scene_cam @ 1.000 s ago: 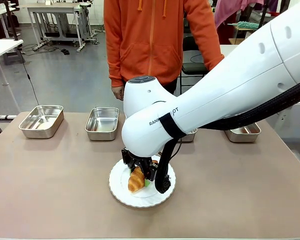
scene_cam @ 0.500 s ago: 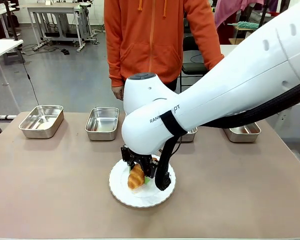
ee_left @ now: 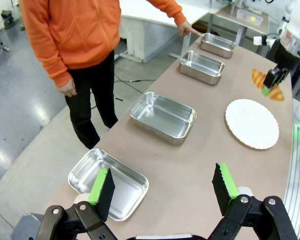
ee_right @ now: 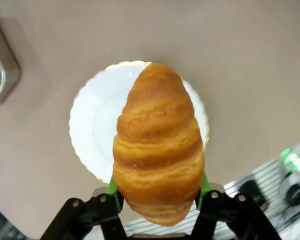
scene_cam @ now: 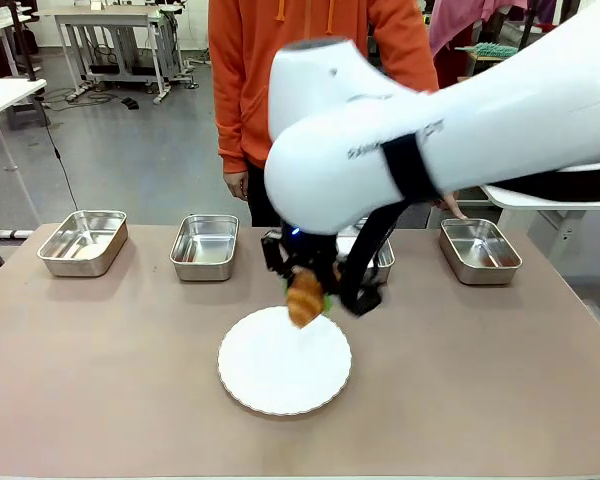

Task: Place the bread in the container.
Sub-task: Place the Butter Roll into the Airtight Container indicated by the human.

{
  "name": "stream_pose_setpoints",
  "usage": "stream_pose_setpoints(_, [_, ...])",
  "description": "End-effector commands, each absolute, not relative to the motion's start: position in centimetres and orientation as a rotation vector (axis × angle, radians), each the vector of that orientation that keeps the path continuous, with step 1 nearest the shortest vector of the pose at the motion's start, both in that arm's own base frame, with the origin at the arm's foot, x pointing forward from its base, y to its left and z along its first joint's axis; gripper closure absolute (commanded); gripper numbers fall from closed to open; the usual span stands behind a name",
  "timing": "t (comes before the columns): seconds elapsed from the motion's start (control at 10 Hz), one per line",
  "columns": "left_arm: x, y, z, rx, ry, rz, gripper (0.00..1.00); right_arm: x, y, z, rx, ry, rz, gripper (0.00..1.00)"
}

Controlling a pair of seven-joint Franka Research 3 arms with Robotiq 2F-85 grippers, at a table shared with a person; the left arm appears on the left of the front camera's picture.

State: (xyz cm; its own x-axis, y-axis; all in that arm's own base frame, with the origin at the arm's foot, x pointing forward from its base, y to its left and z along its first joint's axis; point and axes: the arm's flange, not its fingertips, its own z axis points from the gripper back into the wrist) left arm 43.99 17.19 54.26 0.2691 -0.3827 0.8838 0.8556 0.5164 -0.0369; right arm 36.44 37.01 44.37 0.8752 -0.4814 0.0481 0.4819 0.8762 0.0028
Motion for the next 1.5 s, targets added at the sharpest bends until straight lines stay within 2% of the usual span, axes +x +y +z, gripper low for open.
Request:
stream_pose_setpoints(0.0, [43.9, 17.1, 54.4, -0.586, -0.977, -0.911, 0.0, 38.4, 31.1, 46.9, -0.036, -0.072, -0.266, 0.35])
stream_pose_setpoints(0.1, [43.9, 17.1, 54.4, -0.586, -0.977, -0.911, 0.0, 39.3, 28.1, 47.6, -0.062, -0.102, -0.205, 0.35])
stream_pose_setpoints(0.3, [43.9, 17.1, 54.4, -0.586, -0.977, -0.911, 0.0, 41.2, 21.5, 48.4, -0.072, -0.057, -0.087, 0.35])
stream_pose_setpoints(0.5, [43.9, 17.1, 54.4, -0.586, -0.977, -0.911, 0.0, 41.9, 17.8, 47.4, -0.128, -0.052, -0.069, 0.35])
stream_pose_setpoints(1.1, [43.9, 17.1, 54.4, -0.586, -0.977, -0.911, 0.0, 42.4, 17.9, 47.5, -0.093, -0.034, -0.071, 0.35])
stream_pose_setpoints(1.3, [43.9, 17.1, 54.4, -0.586, -0.977, -0.911, 0.0, 46.5, 13.1, 48.6, -0.023, -0.107, -0.117, 0.35])
stream_pose_setpoints(1.4, [43.9, 17.1, 54.4, -0.586, -0.977, -0.911, 0.0, 48.6, 10.9, 48.4, -0.015, -0.094, -0.165, 0.35])
